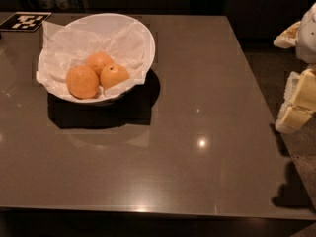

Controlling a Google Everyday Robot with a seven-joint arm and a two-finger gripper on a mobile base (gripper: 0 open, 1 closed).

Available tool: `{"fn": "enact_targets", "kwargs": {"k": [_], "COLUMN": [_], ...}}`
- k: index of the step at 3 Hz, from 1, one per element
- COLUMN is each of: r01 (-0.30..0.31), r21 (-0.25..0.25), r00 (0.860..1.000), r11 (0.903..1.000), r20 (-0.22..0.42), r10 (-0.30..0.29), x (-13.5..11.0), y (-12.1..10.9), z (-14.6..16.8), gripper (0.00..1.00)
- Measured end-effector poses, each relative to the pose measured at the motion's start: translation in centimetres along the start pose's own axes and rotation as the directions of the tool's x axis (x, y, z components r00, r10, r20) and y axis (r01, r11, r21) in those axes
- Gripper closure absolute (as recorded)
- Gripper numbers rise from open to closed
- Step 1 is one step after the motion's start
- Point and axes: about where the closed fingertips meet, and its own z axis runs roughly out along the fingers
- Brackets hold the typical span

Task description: Pick orange from white bowl

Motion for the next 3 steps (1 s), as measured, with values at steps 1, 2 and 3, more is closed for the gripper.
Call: {"fn": "enact_targets", "kwargs": {"k": [1,2,3], "r01": [0.000,0.072,0.083], "r21": [0.000,-0.004,0.005], "r00": [1.000,0.997,0.996], "r11": [1.0000,0.9974,0.9965], "r20": [0.000,-0.035,-0.033], "r10": [0.000,-0.072,-0.083], "x": [0.0,-3.2,-3.8], "y": [0.0,-0.1,-0.3], "z": [0.0,0.0,0.0], "gripper": [0.00,0.00,0.00]}}
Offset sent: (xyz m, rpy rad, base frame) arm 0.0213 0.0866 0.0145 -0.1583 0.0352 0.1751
